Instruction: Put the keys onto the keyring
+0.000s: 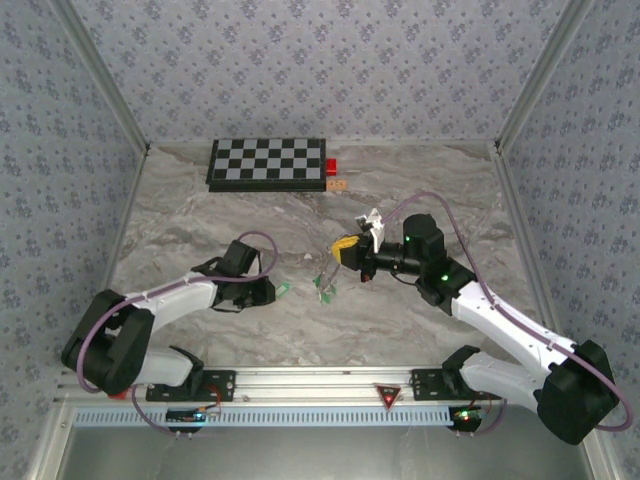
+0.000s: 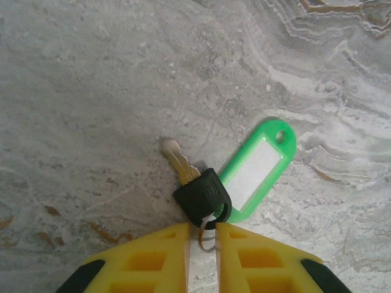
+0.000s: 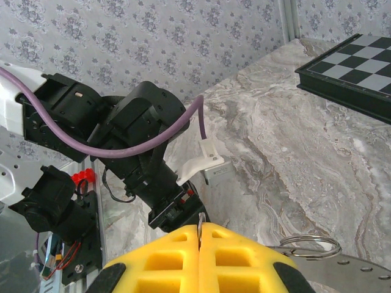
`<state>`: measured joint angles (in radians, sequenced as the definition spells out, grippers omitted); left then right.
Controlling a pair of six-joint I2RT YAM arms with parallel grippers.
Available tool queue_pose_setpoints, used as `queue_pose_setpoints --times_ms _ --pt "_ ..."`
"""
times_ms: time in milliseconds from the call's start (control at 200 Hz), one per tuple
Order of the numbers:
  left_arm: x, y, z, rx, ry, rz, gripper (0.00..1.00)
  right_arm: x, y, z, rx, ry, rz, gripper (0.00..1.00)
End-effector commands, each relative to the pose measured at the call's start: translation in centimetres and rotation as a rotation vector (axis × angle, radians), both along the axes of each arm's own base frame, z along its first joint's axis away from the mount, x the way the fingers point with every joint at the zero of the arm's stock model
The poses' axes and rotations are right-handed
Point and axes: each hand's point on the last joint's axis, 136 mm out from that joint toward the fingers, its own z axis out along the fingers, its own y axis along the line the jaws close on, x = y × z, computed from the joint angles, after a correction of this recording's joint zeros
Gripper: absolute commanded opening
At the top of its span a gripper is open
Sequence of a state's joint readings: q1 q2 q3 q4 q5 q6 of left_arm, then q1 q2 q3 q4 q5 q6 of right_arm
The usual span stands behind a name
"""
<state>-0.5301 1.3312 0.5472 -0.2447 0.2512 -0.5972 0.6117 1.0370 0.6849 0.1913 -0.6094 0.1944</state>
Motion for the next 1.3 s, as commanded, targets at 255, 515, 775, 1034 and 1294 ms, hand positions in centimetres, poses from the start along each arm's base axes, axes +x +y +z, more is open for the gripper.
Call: queue_pose_setpoints --times_ms 255,515,775,1034,1294 --pt "0.5 -1.0 1.2 -0.051 -0.023 -0.003 0.2 -0.3 0.3 1.2 0.034 -0.027 0.018 0.0" --pt "0.8 -1.3 1.1 -0.057 -0.023 -0.006 0.21 -0.3 0.3 1.2 0.033 -0.027 0.017 0.0" --pt "1.0 -1.5 0.9 -0.064 -0.019 -0.007 0.19 -0.2 0.3 1.2 0.034 -0.027 0.017 0.0" --pt "1.1 -1.4 0.6 -0.049 -0.013 -0.002 0.19 -0.3 0.4 1.2 0.033 -0.027 0.02 0.0" --pt "1.3 -1.3 0.8 -0.039 -0.016 0.003 0.08 -0.4 0.3 1.2 0.034 -0.028 0.021 0.0"
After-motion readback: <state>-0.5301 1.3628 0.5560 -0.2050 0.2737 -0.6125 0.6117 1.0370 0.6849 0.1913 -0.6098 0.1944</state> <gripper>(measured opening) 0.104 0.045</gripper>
